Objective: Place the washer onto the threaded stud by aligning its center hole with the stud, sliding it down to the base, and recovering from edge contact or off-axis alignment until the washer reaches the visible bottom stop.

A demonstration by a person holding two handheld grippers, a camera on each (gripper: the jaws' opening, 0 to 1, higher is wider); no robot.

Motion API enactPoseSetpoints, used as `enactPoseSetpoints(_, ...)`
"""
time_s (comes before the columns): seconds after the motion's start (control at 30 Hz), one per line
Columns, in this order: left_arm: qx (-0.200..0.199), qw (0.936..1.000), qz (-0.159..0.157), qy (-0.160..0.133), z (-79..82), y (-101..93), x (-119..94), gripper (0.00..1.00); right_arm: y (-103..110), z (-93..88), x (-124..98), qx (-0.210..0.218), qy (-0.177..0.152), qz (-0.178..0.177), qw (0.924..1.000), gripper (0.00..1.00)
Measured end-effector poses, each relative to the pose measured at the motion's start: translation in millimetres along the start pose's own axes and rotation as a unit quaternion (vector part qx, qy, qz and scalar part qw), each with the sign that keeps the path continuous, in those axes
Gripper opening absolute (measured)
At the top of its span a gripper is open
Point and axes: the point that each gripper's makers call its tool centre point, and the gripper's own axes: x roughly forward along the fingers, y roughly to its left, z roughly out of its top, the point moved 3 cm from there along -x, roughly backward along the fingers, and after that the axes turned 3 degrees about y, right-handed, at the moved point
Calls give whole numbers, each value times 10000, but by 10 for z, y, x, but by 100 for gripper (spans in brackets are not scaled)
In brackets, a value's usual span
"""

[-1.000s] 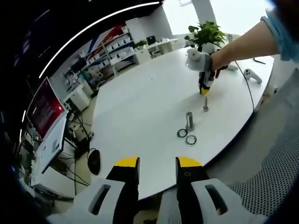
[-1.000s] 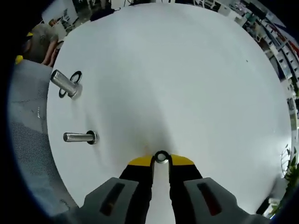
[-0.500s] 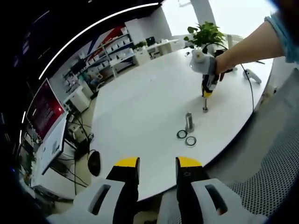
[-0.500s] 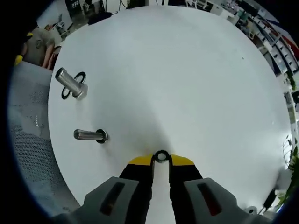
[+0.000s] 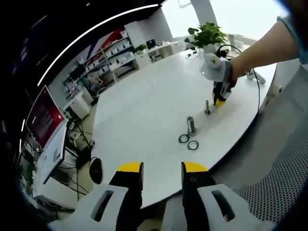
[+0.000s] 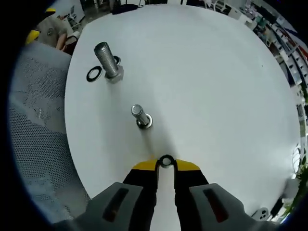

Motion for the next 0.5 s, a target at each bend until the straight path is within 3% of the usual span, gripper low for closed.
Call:
enactPoseSetpoints(0.2,11,10000,0,-48,2,-6,-6,29,123,-62,-33,-105,73,14,9999,14)
enactPoseSetpoints(0.23,154,9997,-37,-171,6,-13,19,29,125,-70,-34,-120,85,12,9999,14)
enactPoseSetpoints(0.27,-218,9997,22,122,-37,-29,6,29,122,-73,-35,-119,95,12,9999,14)
enactPoseSetpoints(0.3,305,9993,-202,-32,70,-88,10,29,133,-92,-38,-123,140,46,9998,14)
enactPoseSetpoints(0.33,447,9986,-40,-288,119,-59,2,30,131,-86,-41,-120,102,35,9999,14)
enactPoseSetpoints(0.4,-90,9999,-54,37,-13,-48,-13,29,133,-93,-46,-170,89,18,9998,14)
enactPoseSetpoints(0.5,173,9998,-5,-80,43,-30,-8,29,141,-101,-91,-162,46,21,9999,14)
